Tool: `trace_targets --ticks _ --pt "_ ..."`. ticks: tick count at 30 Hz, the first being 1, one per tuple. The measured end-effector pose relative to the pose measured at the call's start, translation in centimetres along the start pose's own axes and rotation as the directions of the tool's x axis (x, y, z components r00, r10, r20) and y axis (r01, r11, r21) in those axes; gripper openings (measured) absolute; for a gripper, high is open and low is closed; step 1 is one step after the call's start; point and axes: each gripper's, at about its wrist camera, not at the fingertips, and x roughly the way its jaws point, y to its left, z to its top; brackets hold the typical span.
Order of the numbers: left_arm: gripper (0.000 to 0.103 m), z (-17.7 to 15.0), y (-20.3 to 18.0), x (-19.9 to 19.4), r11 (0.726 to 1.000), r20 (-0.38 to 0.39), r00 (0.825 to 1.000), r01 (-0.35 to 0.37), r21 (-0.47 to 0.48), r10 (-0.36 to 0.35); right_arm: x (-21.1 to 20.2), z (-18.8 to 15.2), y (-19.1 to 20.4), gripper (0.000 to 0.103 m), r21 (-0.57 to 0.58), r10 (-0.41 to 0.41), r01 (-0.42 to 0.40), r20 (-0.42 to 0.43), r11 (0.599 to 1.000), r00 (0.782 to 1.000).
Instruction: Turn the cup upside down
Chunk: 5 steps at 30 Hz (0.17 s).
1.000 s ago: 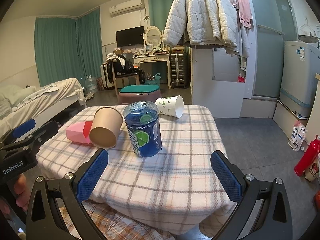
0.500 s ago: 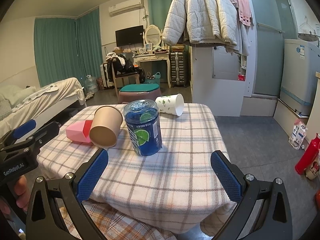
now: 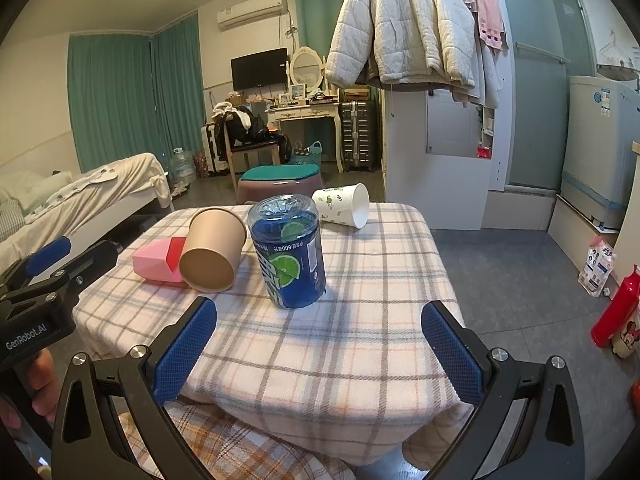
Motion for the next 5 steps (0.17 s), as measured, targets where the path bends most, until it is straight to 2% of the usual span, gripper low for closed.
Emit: trace_targets --ticks 5 --pt "0.103 -0.02 -0.04 0.03 1.0 -0.001 1.0 0.002 0.003 -0.002 0.08 -0.06 0.07 0.103 0.001 0.002 -0.002 -0.004 1.0 1.0"
